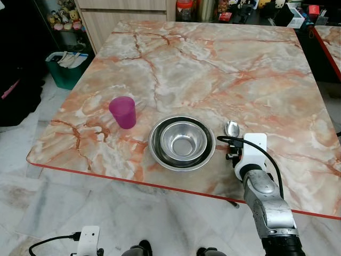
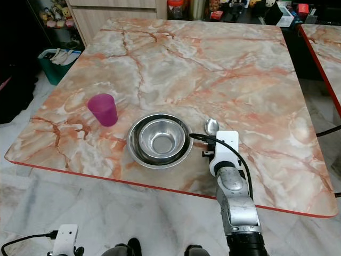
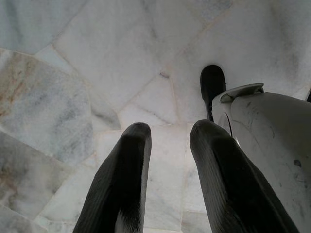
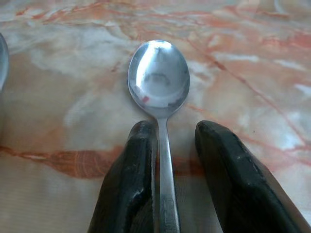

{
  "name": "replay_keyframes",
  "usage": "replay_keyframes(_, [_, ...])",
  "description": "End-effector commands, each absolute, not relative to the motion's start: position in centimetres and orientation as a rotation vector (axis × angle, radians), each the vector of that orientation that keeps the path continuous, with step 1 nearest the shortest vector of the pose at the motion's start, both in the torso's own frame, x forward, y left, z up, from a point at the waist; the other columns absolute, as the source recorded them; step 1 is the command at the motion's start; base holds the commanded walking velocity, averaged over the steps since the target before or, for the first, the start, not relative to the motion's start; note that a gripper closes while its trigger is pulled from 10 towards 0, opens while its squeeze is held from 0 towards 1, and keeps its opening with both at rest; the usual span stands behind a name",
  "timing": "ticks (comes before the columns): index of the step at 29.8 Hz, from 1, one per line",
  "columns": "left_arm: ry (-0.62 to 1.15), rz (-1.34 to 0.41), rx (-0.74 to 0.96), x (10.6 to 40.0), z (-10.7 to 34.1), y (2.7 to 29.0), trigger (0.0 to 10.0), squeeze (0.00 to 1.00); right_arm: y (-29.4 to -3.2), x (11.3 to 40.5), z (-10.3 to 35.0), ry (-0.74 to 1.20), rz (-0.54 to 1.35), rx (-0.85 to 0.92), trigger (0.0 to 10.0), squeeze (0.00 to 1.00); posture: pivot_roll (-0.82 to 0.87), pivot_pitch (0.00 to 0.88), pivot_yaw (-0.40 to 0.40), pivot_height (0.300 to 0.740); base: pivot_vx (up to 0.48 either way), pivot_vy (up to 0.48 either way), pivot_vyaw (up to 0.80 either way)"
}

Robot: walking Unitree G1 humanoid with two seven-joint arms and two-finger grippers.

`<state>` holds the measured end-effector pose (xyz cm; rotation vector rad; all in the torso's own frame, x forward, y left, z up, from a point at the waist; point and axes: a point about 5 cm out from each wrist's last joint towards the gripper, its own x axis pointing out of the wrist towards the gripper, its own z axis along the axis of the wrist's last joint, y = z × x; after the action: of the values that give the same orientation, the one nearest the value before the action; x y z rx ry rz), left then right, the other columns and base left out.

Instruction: Setting the table

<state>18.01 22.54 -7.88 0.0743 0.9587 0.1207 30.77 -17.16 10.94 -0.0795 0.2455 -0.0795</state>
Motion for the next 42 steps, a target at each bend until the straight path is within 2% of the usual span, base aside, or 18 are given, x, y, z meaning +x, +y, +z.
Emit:
replay_keyframes(1, [1.005, 0.124, 0.075, 16.7, -8.5, 22.6, 10.0, 0.00, -17.2, 31.0, 12.2, 0.180, -0.087, -0.087, 10.0, 0.00, -0.02, 0.204, 0.040, 0.740, 0.000, 0.000, 0.00])
replay_keyframes(9, [1.009, 0.118, 0.071, 16.7, -8.6, 21.9, 10.0, 0.00, -17.2, 31.2, 13.1, 0.119, -0.097, -0.075, 10.0, 0.00, -0.02, 0.202, 0.039, 0.740, 0.000, 0.000, 0.00])
replay_keyframes(11, [1.004, 0.105, 0.066, 17.4, -8.6, 20.5, 10.0, 0.00, -17.2, 31.3, 13.7, 0.090, -0.102, -0.076, 10.0, 0.00, -0.02, 0.202, 0.040, 0.740, 0.000, 0.000, 0.00])
replay_keyframes(15, [0.995, 0.105, 0.058, 17.9, -8.6, 19.8, 10.0, 0.00, -17.3, 31.3, 14.3, 0.043, -0.113, -0.070, 10.0, 0.00, -0.02, 0.202, 0.040, 0.740, 0.000, 0.000, 0.00])
replay_keyframes(19, [0.994, 0.125, 0.060, 17.2, -8.5, 21.4, 10.0, 0.00, -17.0, 31.4, 15.4, -0.041, -0.091, -0.091, 10.0, 0.00, -0.02, 0.205, 0.039, 0.740, 0.000, 0.000, 0.00])
replay_keyframes(23, [0.989, 0.113, 0.090, 17.3, -8.5, 21.6, 10.0, 0.00, -16.6, 31.5, 17.0, -0.134, -0.068, -0.081, 10.0, 0.00, -0.03, 0.206, 0.034, 0.740, 0.000, 0.000, 0.00])
replay_keyframes(31, [0.991, 0.102, 0.103, 16.8, -8.6, 21.8, 10.0, 0.00, -16.6, 31.5, 19.4, -0.280, -0.051, -0.171, 10.0, 0.00, -0.04, 0.201, 0.031, 0.740, 0.000, -0.389, 0.00])
replay_keyframes(42, [0.996, 0.093, 0.100, 16.7, -8.8, 21.1, 10.0, 0.00, -16.1, 31.9, 20.0, -0.306, -0.005, -0.186, 10.0, 0.00, -0.05, 0.179, 0.028, 0.740, 0.000, -0.473, 0.00])
